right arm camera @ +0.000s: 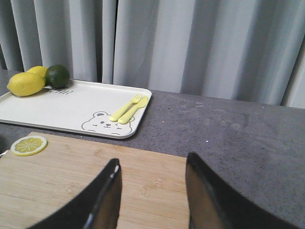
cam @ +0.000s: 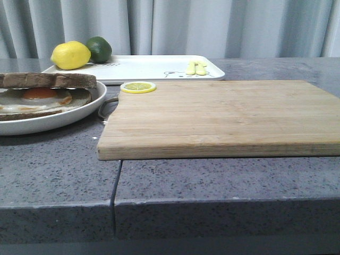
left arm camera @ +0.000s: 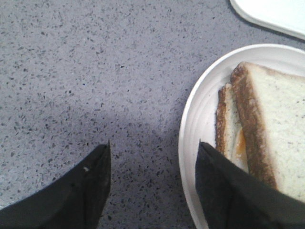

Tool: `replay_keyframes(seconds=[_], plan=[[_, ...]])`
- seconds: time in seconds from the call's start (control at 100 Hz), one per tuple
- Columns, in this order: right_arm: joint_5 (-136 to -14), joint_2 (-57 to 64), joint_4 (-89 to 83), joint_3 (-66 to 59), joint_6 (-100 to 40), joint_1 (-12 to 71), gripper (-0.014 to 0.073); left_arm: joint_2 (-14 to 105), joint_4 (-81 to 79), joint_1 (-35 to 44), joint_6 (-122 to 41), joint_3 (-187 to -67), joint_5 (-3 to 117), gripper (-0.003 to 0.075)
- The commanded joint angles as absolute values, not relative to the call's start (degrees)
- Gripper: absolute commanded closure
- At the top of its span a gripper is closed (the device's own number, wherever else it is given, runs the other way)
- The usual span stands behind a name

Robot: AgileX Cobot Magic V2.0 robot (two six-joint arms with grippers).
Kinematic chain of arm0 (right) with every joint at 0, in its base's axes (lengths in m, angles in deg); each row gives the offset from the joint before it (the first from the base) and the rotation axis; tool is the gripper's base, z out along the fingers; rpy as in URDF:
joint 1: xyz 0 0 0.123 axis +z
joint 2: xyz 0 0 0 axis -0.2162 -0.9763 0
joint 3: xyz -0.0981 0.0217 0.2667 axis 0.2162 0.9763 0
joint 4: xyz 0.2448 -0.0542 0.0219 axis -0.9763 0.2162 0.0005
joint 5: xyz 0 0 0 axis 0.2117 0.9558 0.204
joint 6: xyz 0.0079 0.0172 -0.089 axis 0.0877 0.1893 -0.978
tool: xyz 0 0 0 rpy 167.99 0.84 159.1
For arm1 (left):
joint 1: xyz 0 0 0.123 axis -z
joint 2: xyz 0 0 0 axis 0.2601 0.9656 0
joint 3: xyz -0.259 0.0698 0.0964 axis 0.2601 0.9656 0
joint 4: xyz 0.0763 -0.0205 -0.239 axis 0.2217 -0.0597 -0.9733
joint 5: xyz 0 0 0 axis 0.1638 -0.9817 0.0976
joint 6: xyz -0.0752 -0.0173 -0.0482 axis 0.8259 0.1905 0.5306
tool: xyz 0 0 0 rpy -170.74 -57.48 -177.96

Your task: Place bread and move sandwich to tray

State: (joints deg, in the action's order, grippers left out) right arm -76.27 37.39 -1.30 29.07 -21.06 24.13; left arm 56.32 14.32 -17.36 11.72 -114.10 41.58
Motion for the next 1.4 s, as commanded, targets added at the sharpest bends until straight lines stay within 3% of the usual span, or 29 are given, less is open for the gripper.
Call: replay_keyframes(seconds=[0.0,0.52,1.39], plan=[[-80.48,37.27,-0.97,27.58,-21.13,23.90,0.0259,55.46,12.79,-17.45,12.29,-115.74,45.18,0.0356],[-80.48,37.27,-0.97,27.58,-21.13,23.90,0.0259,59.78,12.21,-13.14,12.29,-115.74,47.74,0.0356],[-80.48,37.27,-0.97,27.58,-21.13,23.90,0.0259,64.03,11.16,-13.14,12.29,-115.74,48.21,0.0356]])
